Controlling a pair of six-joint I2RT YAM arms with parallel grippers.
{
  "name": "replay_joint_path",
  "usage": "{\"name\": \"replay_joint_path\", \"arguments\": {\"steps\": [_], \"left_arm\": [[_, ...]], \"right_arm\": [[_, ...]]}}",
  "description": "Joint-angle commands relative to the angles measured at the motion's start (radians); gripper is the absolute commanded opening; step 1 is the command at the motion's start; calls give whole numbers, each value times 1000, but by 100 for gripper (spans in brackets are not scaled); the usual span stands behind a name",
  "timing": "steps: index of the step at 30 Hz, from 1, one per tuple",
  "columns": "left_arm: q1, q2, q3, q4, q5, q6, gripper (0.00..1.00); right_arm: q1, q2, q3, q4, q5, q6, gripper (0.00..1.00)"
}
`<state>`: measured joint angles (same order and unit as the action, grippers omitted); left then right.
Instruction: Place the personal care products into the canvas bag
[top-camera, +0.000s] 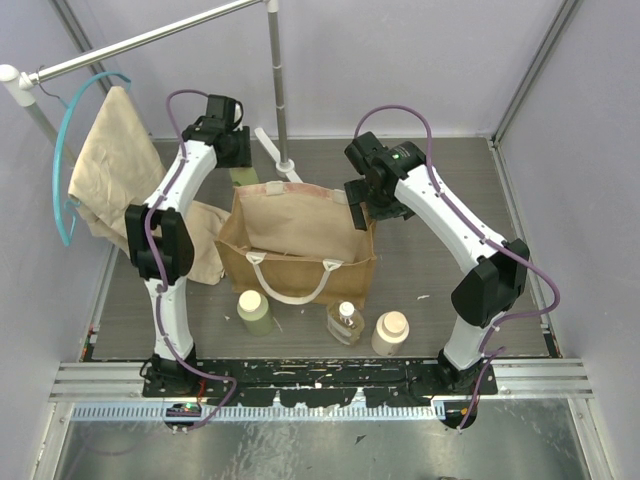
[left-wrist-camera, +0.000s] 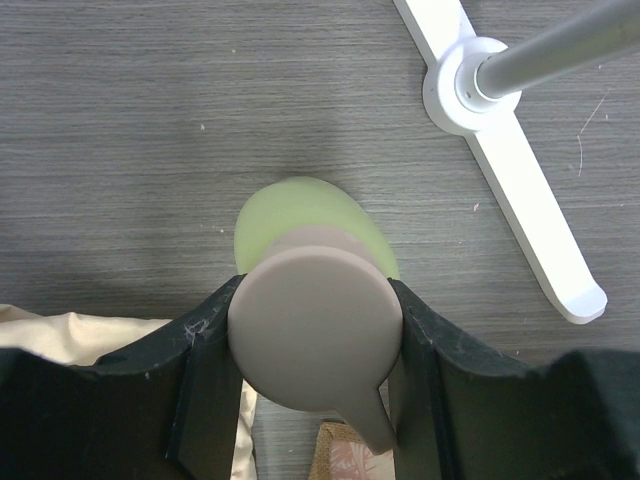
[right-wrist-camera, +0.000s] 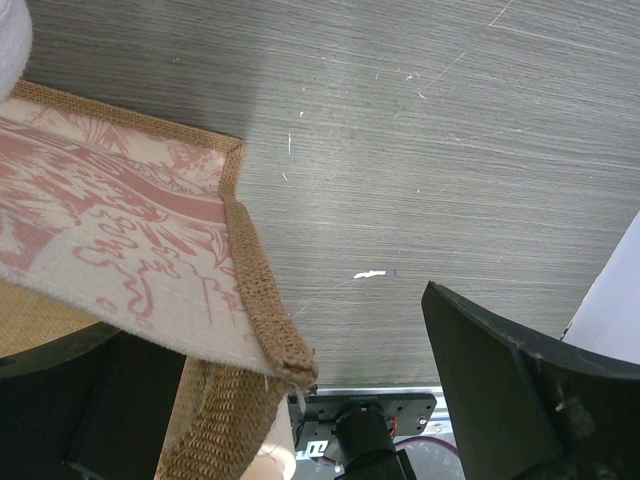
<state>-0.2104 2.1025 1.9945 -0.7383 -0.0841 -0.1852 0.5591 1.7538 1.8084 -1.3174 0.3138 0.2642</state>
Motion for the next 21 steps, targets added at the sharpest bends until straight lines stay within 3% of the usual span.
{"name": "replay_joint_path", "arguments": {"steps": [1,21], "left_arm": [[0,-99,-19,22,17,32,0],[-1,-282,288,-151,77,108,0]], "right_arm": [[-2,1,24,-2,15,-14,100],[-2,3,8,19,-11,-25,100]]}}
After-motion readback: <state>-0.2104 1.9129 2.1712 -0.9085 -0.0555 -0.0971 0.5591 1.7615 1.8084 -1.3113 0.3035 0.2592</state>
